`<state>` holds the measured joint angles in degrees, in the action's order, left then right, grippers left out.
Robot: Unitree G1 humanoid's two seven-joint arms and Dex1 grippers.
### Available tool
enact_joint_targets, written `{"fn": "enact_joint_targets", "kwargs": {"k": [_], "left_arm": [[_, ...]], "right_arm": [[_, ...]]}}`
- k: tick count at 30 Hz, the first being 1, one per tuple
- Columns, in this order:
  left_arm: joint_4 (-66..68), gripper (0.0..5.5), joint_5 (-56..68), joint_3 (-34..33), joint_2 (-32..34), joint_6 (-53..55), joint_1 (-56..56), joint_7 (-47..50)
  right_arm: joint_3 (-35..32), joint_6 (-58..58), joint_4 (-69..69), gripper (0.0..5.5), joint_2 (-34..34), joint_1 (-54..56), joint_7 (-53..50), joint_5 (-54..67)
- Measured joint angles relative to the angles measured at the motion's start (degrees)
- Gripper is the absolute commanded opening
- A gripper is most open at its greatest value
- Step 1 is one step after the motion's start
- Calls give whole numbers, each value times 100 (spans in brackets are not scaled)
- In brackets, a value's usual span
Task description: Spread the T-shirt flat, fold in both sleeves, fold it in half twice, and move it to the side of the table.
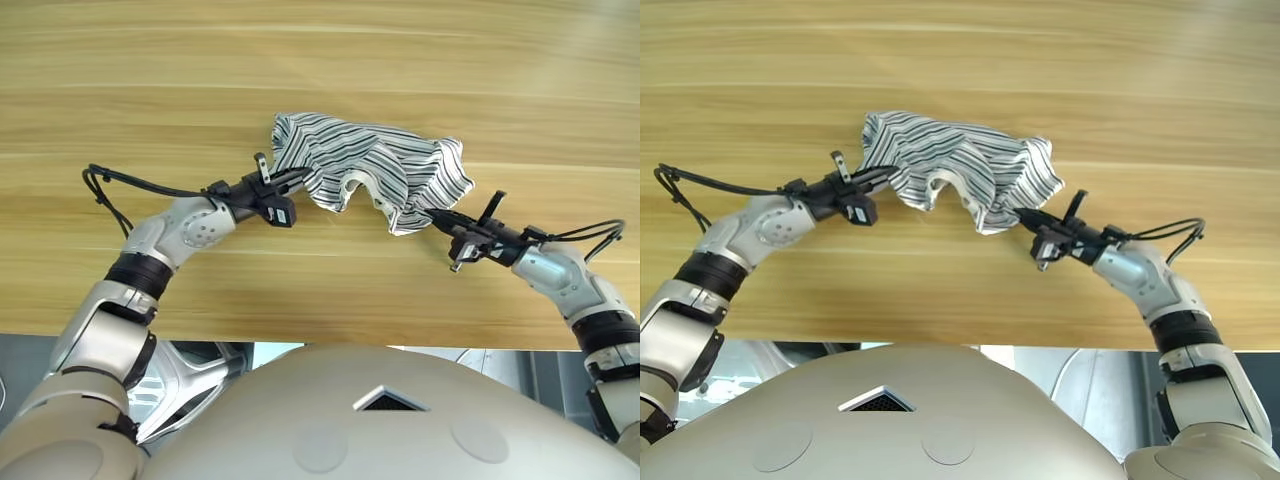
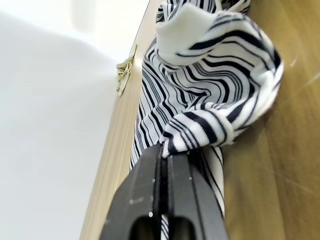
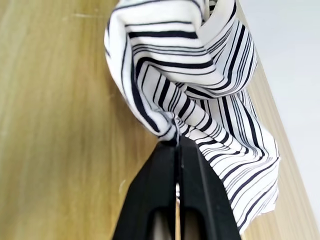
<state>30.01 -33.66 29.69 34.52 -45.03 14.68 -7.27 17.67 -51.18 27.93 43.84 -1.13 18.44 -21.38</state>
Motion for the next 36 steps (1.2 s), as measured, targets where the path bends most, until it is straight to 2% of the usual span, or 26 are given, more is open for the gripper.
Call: {"fn": "enact_joint_targets", "kwargs": {"k": [7, 14, 17, 19, 22, 27, 30, 33, 36], "left_arm": [[-141, 0, 418, -278, 26, -7, -426, 58], [-60, 0, 1032, -759, 34, -134, -765, 67], [-686, 0, 1592, -772, 468, -299, -1507, -474], [-1135, 0, 2269, -911, 785, -496, -2287, -714], [-1665, 0, 3331, -1379, 1065, -625, -3279, -812], [-2620, 0, 5223, -2430, 1654, -1230, -4087, -1257], [-1801, 0, 5529, -2470, 1588, -976, -3303, -1990], [-942, 0, 5236, -2051, 1057, -657, -2422, -2754], [-648, 0, 5184, -1862, 696, -603, -2320, -3305]], "right_arm": [[-117, 4, 59, 0, -68, 106, -83, 34], [-361, -158, 173, 0, -98, 328, 93, 574], [-368, -282, -392, 0, 278, -424, 508, 997], [-511, -245, -600, 0, 513, -1116, 737, 1660], [-879, -198, -1129, 0, 580, -1624, 1173, 3542], [-2091, 233, -1535, 0, 619, -1793, 2410, 6124], [-1982, 589, -720, 0, 424, -963, 2920, 5696], [-1375, 747, -138, 0, -122, -58, 3387, 4695], [-1284, 760, 22, 0, -318, 125, 3613, 4437]]}}
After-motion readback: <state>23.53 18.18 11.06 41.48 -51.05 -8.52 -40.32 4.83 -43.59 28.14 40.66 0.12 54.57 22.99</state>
